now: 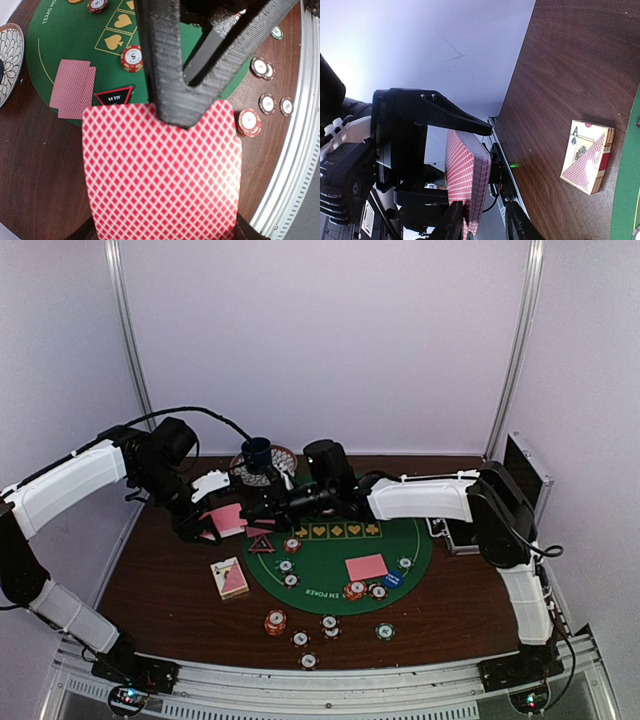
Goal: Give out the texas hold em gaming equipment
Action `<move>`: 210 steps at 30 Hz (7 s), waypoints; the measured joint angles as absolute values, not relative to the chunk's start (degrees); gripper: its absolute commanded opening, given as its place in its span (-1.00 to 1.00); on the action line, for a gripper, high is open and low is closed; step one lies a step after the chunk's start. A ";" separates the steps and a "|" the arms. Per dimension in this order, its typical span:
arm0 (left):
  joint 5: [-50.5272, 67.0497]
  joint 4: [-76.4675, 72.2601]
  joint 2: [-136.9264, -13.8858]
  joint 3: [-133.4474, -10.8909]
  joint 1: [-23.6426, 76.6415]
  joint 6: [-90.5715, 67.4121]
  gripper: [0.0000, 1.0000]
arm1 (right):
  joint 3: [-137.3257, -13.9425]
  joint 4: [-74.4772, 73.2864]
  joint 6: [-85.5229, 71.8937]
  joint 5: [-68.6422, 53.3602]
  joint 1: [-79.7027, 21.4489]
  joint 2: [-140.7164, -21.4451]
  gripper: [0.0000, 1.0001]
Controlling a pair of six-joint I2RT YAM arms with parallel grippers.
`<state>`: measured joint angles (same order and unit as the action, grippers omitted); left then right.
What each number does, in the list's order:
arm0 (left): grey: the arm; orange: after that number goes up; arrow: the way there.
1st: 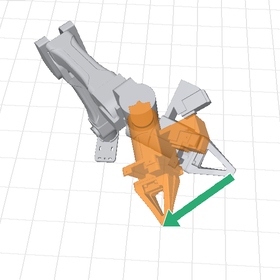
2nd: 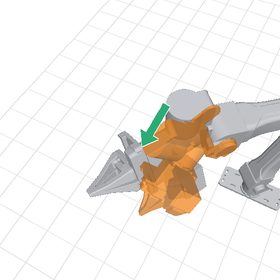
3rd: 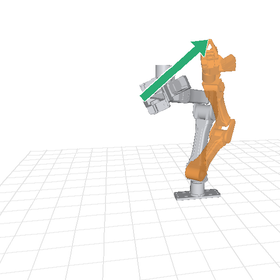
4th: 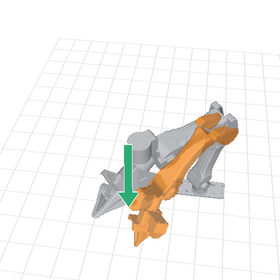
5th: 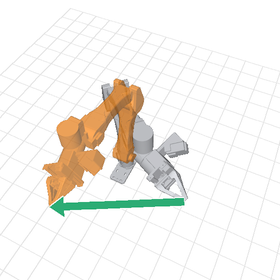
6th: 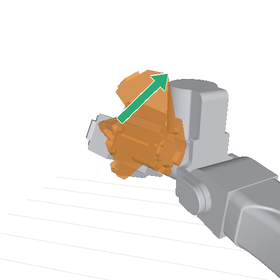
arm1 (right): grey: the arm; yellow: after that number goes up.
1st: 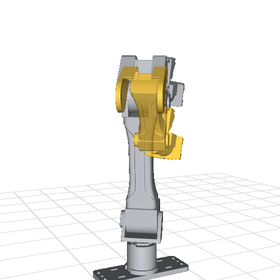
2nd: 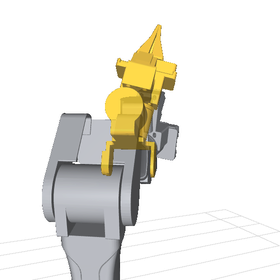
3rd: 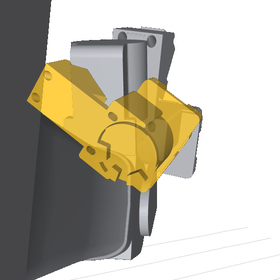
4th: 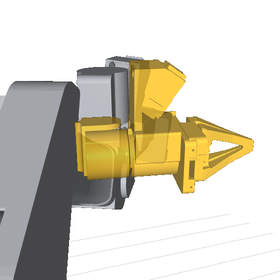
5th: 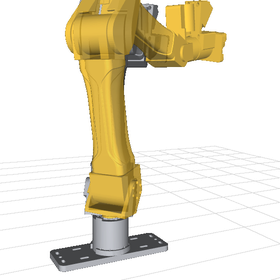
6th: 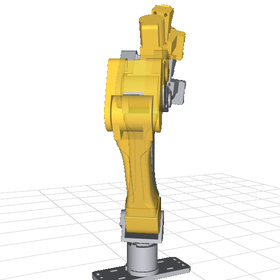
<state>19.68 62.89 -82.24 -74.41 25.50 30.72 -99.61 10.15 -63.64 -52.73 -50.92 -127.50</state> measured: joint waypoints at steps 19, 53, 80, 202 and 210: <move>19.49 62.92 -82.26 -74.41 25.50 30.76 -1.00 | -95.59 14.46 -67.70 -52.75 -50.96 -124.81 -0.26; 18.50 62.96 -82.56 -74.41 25.50 30.76 -1.00 | -95.77 18.76 -71.46 -55.92 -52.14 -124.53 -1.00; 17.76 63.07 -82.59 -74.65 25.47 30.76 -1.00 | -91.39 13.74 -65.69 -56.99 -37.39 -121.01 -1.00; 20.82 64.79 -82.78 -75.75 25.50 30.81 -1.00 | -101.51 10.35 -65.87 -51.86 -52.49 -129.95 0.12; 20.75 64.77 -82.78 -75.59 25.50 30.98 -1.00 | -99.13 12.53 -67.55 -52.14 -52.29 -127.94 -0.26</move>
